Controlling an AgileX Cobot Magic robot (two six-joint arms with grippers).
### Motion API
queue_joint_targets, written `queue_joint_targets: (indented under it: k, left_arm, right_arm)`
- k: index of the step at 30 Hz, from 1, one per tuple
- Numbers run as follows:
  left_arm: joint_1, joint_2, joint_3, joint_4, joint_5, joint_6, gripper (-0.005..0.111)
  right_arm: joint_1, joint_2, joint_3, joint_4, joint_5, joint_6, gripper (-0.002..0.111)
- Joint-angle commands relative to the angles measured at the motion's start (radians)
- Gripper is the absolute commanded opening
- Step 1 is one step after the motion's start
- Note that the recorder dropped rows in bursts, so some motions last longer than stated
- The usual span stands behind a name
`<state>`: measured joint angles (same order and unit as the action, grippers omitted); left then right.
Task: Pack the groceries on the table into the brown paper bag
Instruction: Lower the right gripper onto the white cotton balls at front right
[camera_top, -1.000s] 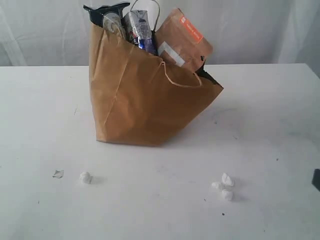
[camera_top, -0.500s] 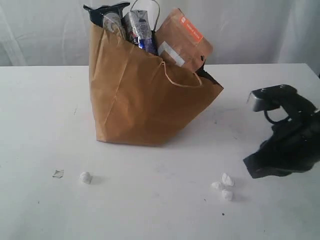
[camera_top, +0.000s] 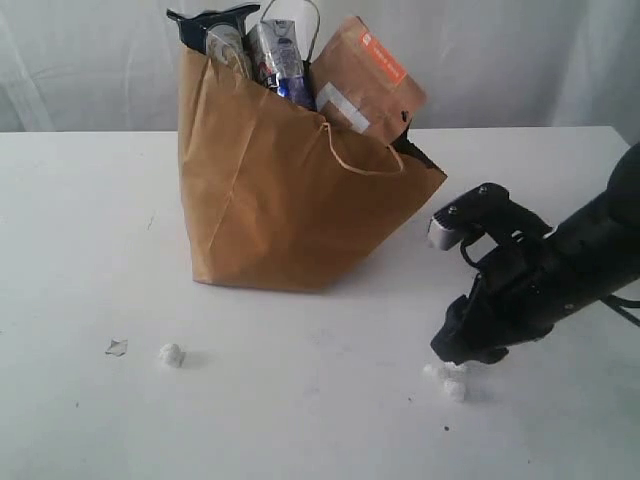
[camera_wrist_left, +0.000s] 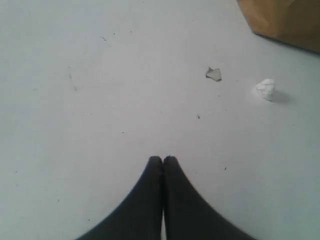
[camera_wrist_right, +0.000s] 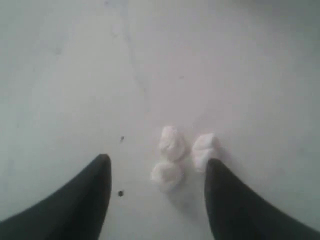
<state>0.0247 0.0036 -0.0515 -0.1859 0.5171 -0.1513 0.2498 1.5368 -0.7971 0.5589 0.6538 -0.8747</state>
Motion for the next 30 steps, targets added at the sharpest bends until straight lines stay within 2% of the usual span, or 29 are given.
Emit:
queue_joint_targets:
  k: [1, 3, 10, 12, 15, 17, 21, 30]
  left_arm:
    - [-0.005, -0.004, 0.005, -0.138, 0.074, 0.183, 0.000]
    - [-0.005, -0.004, 0.005, -0.173, 0.074, 0.231, 0.000]
    - [-0.005, -0.004, 0.007, -0.173, 0.076, 0.222, 0.000]
    - [-0.003, -0.004, 0.015, -0.120, 0.057, 0.165, 0.000]
    - [-0.003, -0.004, 0.045, 0.035, -0.109, 0.108, 0.000]
    - [-0.003, -0.004, 0.052, 0.118, -0.156, 0.111, 0.000]
    - [-0.003, -0.004, 0.052, 0.120, -0.158, 0.098, 0.000]
    - [-0.003, -0.004, 0.052, 0.120, -0.158, 0.096, 0.000]
  right_arm:
    - [0.002, 0.041, -0.006, -0.071, -0.156, 0.074, 0.054]
    - [0.002, 0.086, -0.006, -0.086, -0.159, 0.076, 0.054]
    - [0.011, 0.171, -0.006, -0.086, -0.195, 0.069, 0.050]
    - [0.030, 0.181, -0.006, -0.088, -0.208, 0.067, 0.050]
    - [0.050, 0.183, -0.006, -0.090, -0.211, 0.038, 0.048]
    - [0.057, 0.183, -0.006, -0.090, -0.211, 0.038, 0.044]
    - [0.057, 0.183, -0.006, -0.093, -0.211, 0.040, 0.039]
    - [0.057, 0.219, -0.004, -0.112, -0.227, 0.045, 0.039]
